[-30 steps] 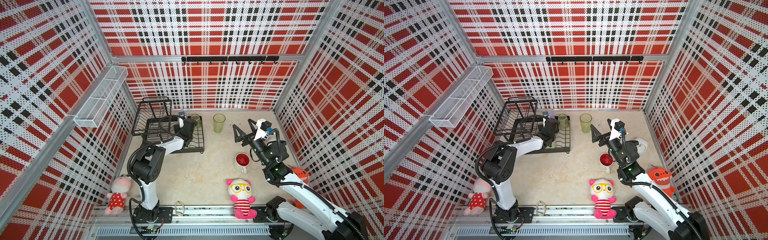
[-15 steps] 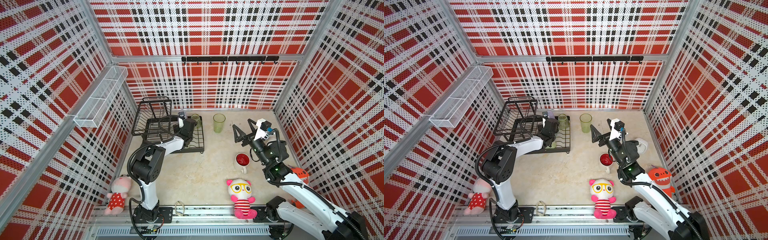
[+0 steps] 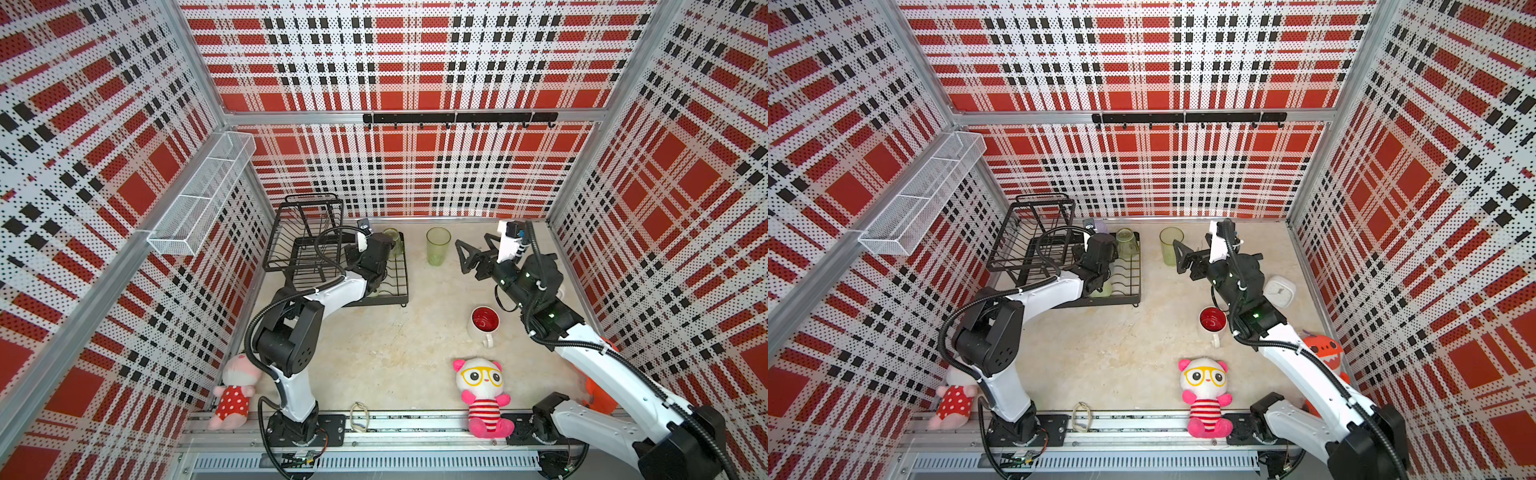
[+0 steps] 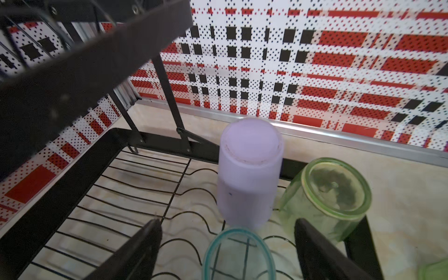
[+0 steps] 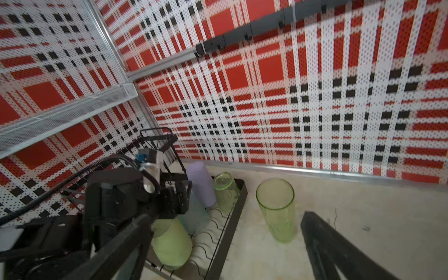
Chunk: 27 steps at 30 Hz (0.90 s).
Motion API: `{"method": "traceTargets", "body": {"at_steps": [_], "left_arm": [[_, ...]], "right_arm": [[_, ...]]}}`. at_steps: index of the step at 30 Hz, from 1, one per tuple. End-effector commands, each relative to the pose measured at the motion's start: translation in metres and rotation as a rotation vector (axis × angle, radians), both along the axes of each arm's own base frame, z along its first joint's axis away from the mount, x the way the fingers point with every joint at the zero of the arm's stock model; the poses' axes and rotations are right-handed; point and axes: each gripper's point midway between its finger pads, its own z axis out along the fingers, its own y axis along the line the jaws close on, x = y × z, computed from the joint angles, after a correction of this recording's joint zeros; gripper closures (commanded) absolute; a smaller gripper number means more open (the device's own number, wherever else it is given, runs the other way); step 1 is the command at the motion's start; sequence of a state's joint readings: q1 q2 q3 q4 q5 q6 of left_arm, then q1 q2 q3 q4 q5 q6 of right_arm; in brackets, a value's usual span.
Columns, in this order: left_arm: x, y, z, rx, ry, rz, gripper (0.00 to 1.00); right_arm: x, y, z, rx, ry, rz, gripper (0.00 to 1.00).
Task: Load cups into a dish rack
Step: Place the cup upside down at the dish rack, then pick up the cup from the top-center of the table.
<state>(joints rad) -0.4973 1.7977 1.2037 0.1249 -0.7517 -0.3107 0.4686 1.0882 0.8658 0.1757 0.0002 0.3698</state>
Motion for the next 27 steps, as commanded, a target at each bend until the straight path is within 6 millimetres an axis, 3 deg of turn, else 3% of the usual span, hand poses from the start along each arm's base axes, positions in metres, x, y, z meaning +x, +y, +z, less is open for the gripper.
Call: {"method": "traceTargets", "body": {"at_steps": [1,10,14,21,23,27], "left_arm": [[-0.004,-0.004,0.051,-0.025,-0.087,-0.007,0.11],[-0.02,-0.03,0.109,-0.123,-0.154,-0.145,0.1],[-0.03,-0.045,0.131,-0.261,-0.174,-0.291,0.09],[-0.048,-0.05,0.137,-0.493,-0.141,-0.516,0.07],[-0.055,-0.048,0.139,-0.571,-0.137,-0.589,0.0],[-0.075,-0.043,0.155,-0.542,-0.174,-0.645,0.02]], "right_arm": [[0.012,-0.003,-0.03,0.008,0.15,-0.018,0.0],[0.073,0.008,-0.097,0.069,0.551,-0.131,0.09],[0.099,0.015,-0.113,0.095,0.588,-0.165,0.13],[0.142,0.024,-0.151,0.097,0.703,-0.203,0.12],[0.153,0.028,-0.159,0.104,0.753,-0.207,0.11],[0.165,0.028,-0.17,0.128,0.815,-0.241,0.17]]}}
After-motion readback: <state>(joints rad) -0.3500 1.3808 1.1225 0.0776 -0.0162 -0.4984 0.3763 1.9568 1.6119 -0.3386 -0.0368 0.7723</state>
